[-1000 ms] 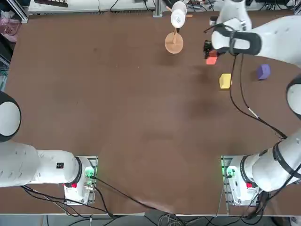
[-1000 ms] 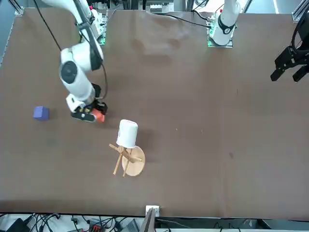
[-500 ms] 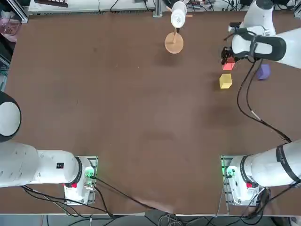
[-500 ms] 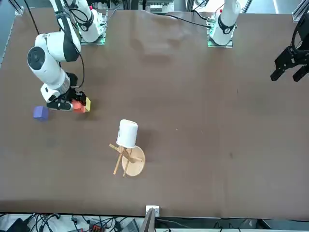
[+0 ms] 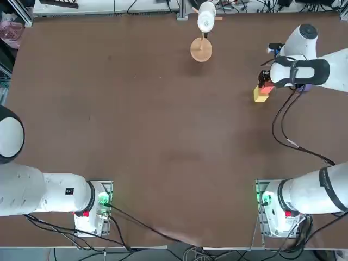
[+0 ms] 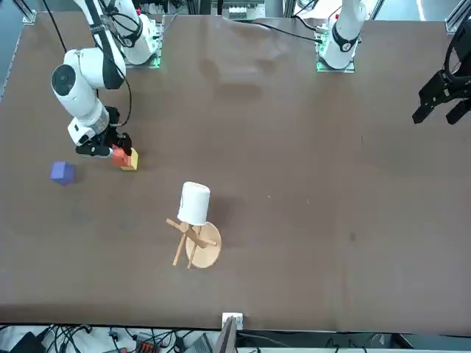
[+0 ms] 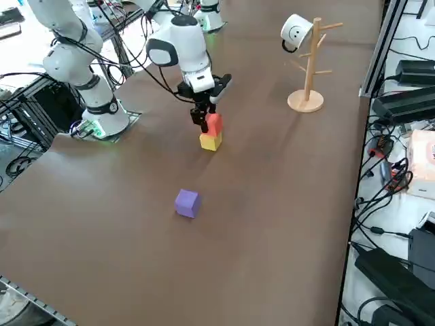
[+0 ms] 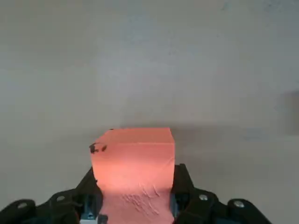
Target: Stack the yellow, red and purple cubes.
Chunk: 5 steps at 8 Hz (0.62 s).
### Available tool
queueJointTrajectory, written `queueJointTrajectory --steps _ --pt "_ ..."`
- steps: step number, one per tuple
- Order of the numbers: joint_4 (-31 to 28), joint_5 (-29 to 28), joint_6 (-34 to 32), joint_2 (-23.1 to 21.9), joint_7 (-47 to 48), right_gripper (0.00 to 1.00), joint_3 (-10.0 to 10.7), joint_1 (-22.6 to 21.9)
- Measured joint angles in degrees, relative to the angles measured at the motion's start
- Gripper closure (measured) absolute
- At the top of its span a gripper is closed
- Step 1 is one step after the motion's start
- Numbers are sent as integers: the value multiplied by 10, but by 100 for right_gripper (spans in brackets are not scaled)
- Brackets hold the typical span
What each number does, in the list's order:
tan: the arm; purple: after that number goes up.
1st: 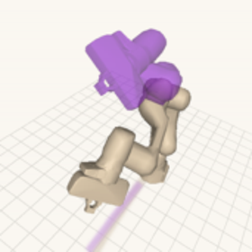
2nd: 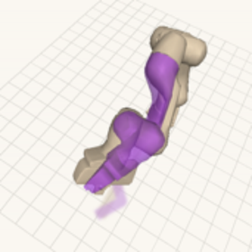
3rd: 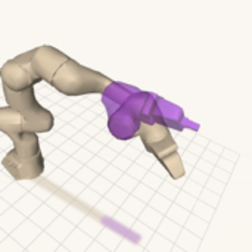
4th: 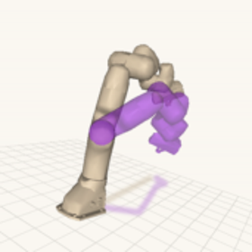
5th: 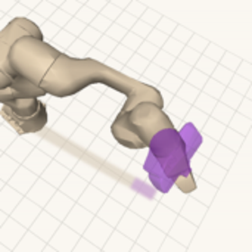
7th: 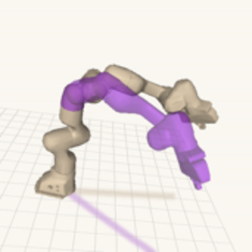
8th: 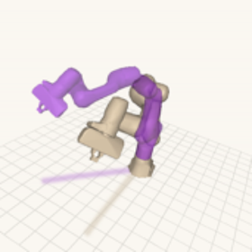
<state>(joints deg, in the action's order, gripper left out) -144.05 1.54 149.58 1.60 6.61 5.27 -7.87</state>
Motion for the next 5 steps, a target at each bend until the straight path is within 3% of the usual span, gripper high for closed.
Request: queueJointTrajectory --steps 5 --pt "-2 0 0 0 -5 31 -3 4"
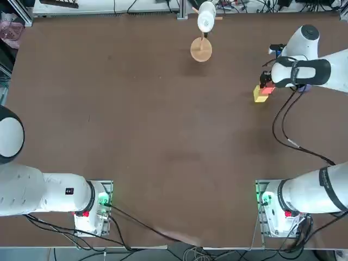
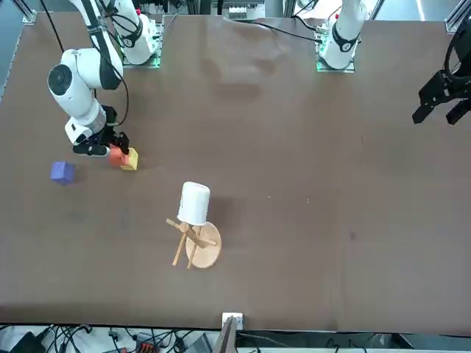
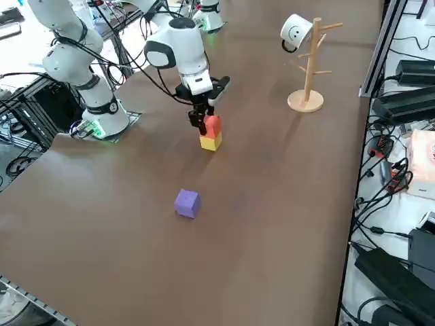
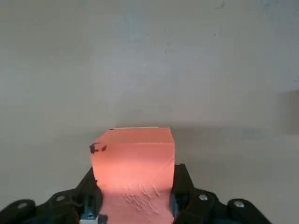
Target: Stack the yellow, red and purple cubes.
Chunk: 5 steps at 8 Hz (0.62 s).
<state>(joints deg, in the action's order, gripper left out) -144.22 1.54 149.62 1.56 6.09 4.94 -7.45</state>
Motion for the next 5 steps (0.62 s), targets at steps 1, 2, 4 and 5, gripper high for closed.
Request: queueJointTrajectory --steps 1,2,4,5 --pt "-1 0 0 0 0 31 -1 0" --pt "-2 0 0 0 0 32 -1 0" --pt "-6 0 0 0 0 33 -2 0" --pt "-6 0 0 0 0 33 -2 0"
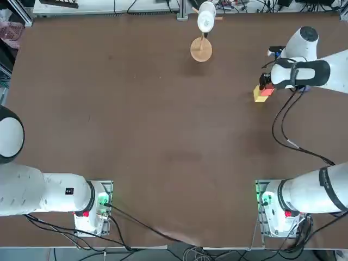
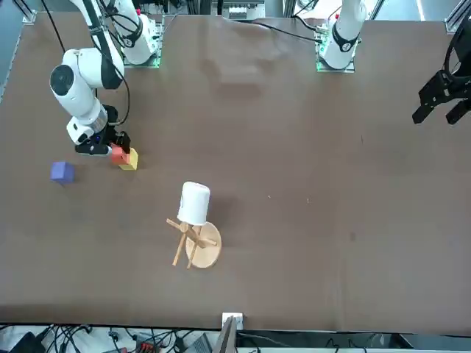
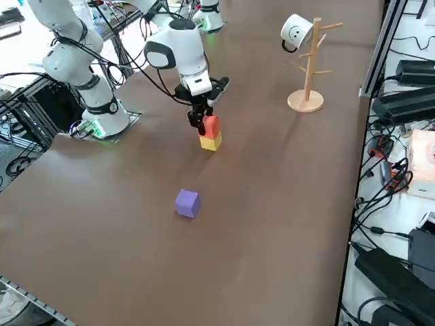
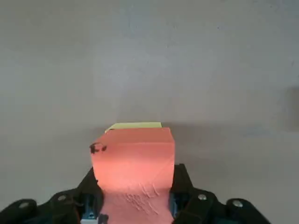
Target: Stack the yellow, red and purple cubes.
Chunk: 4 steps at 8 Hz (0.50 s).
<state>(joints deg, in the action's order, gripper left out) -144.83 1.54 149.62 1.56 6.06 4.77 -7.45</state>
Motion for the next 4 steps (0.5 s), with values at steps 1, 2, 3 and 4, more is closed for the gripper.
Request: queueJointTrajectory --steps 1,2,3,4 --pt "0 0 0 0 0 33 0 0" --pt "0 0 0 0 0 33 0 0" --pt "0 0 0 0 0 33 -1 0" --pt "-1 0 0 0 0 33 -2 0"
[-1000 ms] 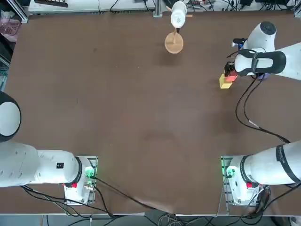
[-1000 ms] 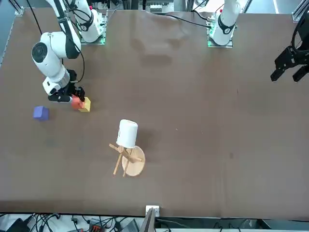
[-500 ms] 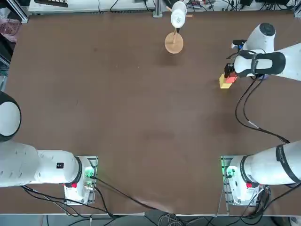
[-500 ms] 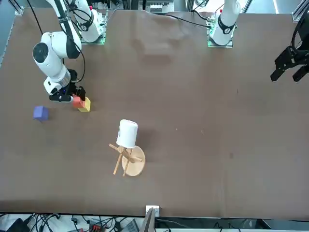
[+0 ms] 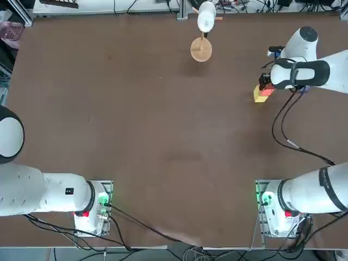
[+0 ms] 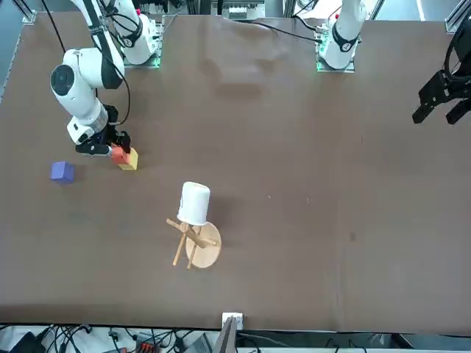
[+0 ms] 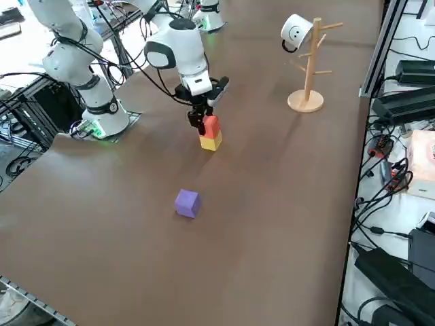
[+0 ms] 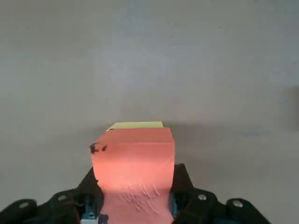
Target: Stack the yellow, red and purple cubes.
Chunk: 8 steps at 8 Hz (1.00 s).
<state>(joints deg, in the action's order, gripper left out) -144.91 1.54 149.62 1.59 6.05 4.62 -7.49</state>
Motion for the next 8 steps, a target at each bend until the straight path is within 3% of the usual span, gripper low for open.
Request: queueJointTrajectory --steps 4,6,8 --pt "-1 0 0 0 0 30 -1 0" --pt "-1 0 0 1 0 0 -1 0" --pt "-1 0 0 1 0 0 -1 0"
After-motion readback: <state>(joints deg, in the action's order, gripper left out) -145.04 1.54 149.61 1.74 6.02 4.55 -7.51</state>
